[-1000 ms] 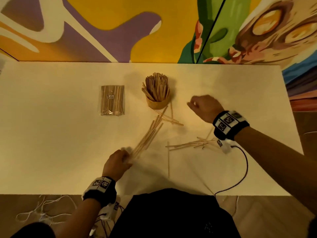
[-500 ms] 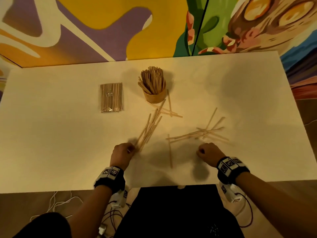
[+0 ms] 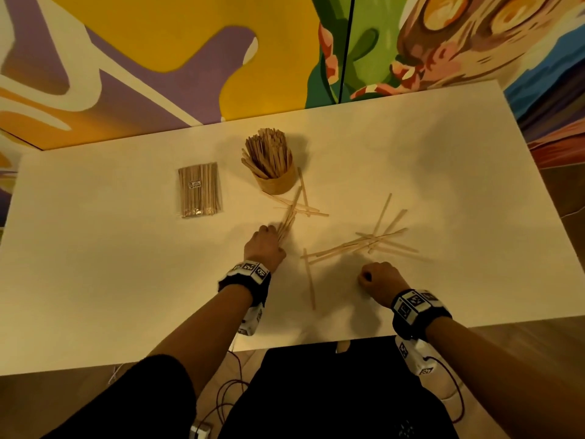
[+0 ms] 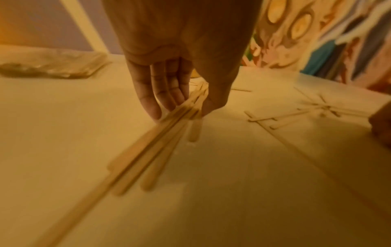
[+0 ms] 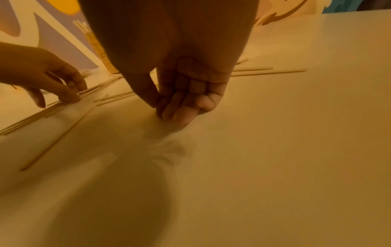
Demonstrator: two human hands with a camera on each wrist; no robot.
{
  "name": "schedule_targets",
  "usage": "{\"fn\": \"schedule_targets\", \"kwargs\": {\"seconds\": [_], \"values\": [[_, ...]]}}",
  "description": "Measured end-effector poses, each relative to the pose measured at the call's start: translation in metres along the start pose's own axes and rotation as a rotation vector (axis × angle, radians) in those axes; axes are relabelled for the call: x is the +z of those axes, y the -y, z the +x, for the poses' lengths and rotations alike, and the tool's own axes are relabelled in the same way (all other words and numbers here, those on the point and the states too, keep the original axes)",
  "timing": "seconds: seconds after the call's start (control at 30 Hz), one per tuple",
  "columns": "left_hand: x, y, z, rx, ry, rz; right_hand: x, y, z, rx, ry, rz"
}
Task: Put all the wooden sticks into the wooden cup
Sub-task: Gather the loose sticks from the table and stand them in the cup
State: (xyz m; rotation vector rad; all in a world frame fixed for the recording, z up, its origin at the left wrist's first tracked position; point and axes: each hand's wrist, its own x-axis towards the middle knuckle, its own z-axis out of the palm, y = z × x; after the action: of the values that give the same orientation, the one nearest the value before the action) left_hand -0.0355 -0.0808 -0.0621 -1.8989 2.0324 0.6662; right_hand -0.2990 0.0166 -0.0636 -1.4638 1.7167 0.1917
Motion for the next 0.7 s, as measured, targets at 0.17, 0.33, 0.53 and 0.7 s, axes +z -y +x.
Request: {"fn": "schedule_targets", "kwargs": {"seconds": [0.17,0.33,0.53,0.7], "values": [[-0.004,-0.005,0.007,0.124,0.076,0.26,-0.001,-0.002,-0.001,-0.009,-0.006,0.031],[-0.002,0.003,0.007,0.351,-0.045,0.468,0.0,-0.002,-0.002,-0.013,-0.016,0.053],[0.0,0.018,0.006,0.532,-0.157,0.501,0.0,-0.003,-0.004,0.005,-0.026,0.084],[0.0,0.023,0.002,0.515,-0.102,0.363,-0.005,-0.002,-0.002,0.011,0.011,0.112]]}}
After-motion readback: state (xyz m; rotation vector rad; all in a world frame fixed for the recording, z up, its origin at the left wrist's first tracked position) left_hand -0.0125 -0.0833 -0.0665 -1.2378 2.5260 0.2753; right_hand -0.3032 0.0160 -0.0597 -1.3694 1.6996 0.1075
